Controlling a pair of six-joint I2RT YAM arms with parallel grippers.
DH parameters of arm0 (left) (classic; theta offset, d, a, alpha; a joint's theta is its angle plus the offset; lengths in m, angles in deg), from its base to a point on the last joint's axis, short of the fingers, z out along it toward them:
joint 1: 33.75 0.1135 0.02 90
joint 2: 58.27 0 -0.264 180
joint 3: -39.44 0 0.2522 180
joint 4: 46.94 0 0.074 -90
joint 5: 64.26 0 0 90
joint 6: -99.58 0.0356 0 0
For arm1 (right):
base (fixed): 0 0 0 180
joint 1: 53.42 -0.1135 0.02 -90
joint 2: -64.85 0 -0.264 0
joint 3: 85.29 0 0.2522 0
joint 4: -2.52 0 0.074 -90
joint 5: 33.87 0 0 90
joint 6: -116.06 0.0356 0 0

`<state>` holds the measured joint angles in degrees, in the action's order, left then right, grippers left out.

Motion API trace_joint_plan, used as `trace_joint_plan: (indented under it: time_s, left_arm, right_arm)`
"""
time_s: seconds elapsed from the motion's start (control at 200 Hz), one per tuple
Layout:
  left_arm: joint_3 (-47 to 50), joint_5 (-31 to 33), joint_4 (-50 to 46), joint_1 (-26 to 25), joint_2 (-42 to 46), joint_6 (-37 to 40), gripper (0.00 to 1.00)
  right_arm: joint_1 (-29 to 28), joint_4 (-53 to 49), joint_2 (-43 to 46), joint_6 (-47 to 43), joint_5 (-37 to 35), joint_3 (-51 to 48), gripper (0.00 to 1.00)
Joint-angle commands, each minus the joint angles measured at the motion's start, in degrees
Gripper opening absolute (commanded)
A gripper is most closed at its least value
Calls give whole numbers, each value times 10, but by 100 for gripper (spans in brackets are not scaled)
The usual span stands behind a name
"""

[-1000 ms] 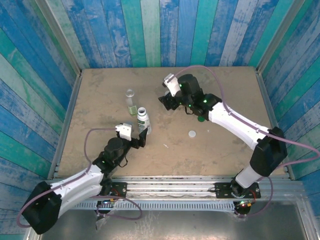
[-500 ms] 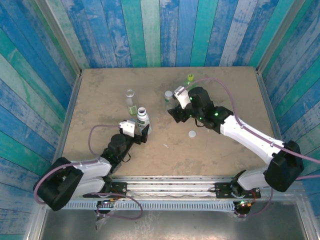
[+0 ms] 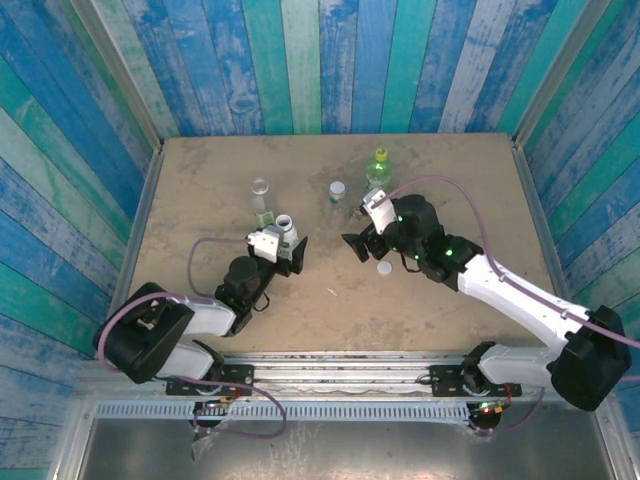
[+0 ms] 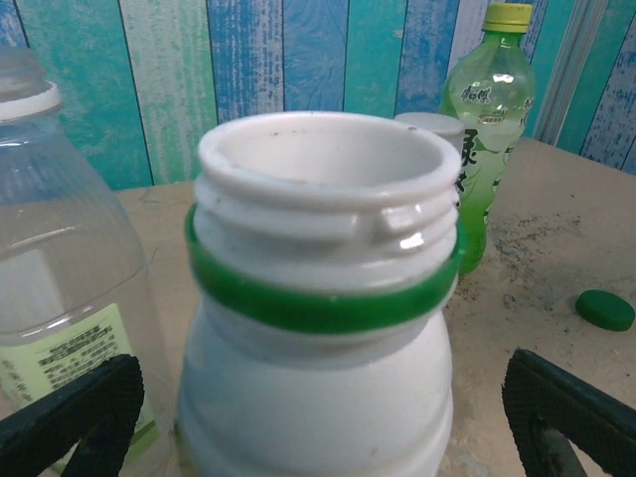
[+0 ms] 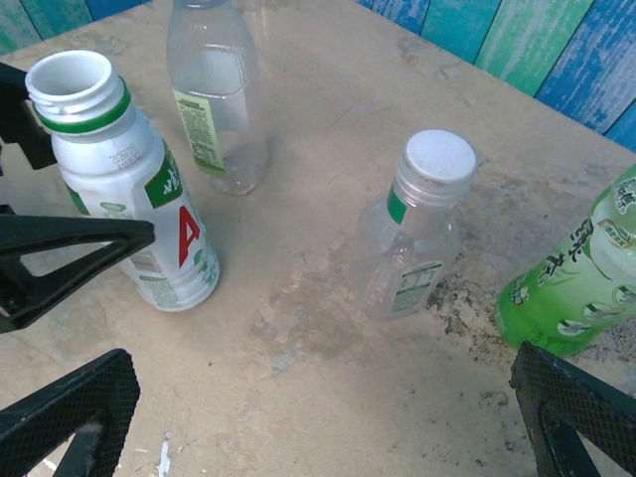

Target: Screw on the bottle caps

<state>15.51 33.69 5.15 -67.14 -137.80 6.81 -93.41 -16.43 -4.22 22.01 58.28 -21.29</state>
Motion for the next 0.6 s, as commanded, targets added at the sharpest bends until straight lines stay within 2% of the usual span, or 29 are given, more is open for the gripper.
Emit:
trace_joint_plan:
  time_s: [0.0,0.21,0.375,0.471,0.596]
  left_arm:
    - [-16,-13,32,3,-24,9,100]
    - [-22,-11,26,4,-35,10,92]
    - [-25,-10,20,4,-35,11,82]
    - [-26,-11,16,4,-35,11,72]
    - [-27,-13,14,4,-36,14,66]
  right_arm:
    - [8,29,16,25,-9,-19,100]
    - [9,25,19,38,4,-29,100]
    - [9,17,22,39,18,-29,100]
    - [9,11,20,39,18,-27,100]
    - [9,3,23,38,14,-25,100]
